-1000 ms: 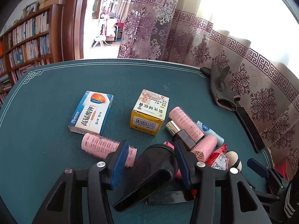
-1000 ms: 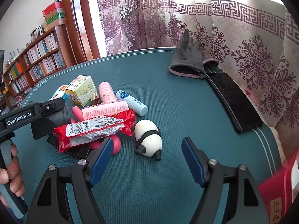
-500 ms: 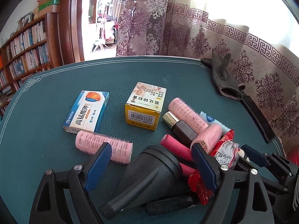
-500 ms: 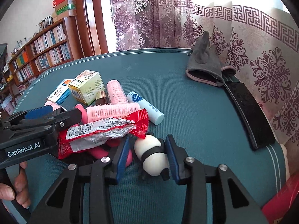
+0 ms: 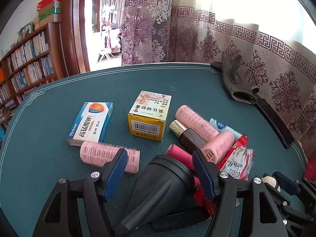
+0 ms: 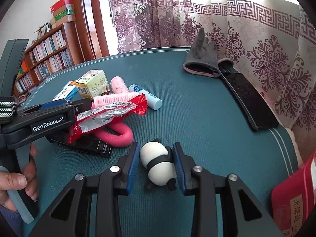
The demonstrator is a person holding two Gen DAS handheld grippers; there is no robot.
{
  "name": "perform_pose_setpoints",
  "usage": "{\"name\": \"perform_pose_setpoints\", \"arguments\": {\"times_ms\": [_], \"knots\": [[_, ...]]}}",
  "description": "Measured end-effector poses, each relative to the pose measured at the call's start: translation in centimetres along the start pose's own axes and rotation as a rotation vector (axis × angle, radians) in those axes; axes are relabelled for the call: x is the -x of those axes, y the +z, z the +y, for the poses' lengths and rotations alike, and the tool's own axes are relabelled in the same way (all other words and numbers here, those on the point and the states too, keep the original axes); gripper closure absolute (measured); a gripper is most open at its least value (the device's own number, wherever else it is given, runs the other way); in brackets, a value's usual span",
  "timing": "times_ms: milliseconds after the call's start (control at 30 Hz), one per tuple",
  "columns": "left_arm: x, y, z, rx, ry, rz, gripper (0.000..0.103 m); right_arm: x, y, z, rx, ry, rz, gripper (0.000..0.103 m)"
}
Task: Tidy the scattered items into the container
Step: 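Grasp the black nozzle with left while right grasps the panda figure, then lift the nozzle with left while right lifts the panda figure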
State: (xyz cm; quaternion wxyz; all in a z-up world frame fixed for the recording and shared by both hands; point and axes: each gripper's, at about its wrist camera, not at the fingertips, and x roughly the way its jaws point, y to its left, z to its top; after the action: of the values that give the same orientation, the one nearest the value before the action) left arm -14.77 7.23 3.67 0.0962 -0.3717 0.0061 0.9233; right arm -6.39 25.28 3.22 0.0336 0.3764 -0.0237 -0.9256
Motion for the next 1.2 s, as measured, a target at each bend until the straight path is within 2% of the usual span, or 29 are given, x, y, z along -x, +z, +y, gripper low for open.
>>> {"name": "perform_pose_setpoints", "arguments": {"times_ms": [267, 433, 533, 767, 1000, 1067, 1200], "knots": [[0.0, -0.1, 0.0, -0.009, -0.011, -0.012, 0.033, 0.9, -0.7, 0.0, -0.008, 0.004, -0.020, 0.066], [-0.1, -0.1, 0.2, 0.010, -0.036, -0.016, 0.018, 0.9, -0.8, -0.4, -0.030, 0.024, -0.022, 0.066], [-0.2, -0.2, 0.1, 0.000, -0.047, -0.009, 0.014, 1.0, -0.8, -0.5, -0.038, 0.036, -0.021, 0.066], [0.2, -0.6, 0.3, -0.019, -0.046, 0.024, 0.014, 1.0, -1.0, -0.9, -0.057, 0.063, -0.021, 0.066], [-0.7, -1.5, 2.3, 0.034, -0.041, 0.095, 0.013, 0.8, -1.1, -1.3, -0.077, 0.088, -0.011, 0.066], [-0.9, -1.5, 2.6, 0.048, -0.062, 0.101, 0.013, 0.8, -1.1, -1.4, -0.083, 0.095, -0.012, 0.066], [-0.7, -1.6, 2.2, 0.026, -0.054, 0.102, 0.013, 0.7, -1.2, -1.5, -0.093, 0.106, -0.007, 0.066]]}}
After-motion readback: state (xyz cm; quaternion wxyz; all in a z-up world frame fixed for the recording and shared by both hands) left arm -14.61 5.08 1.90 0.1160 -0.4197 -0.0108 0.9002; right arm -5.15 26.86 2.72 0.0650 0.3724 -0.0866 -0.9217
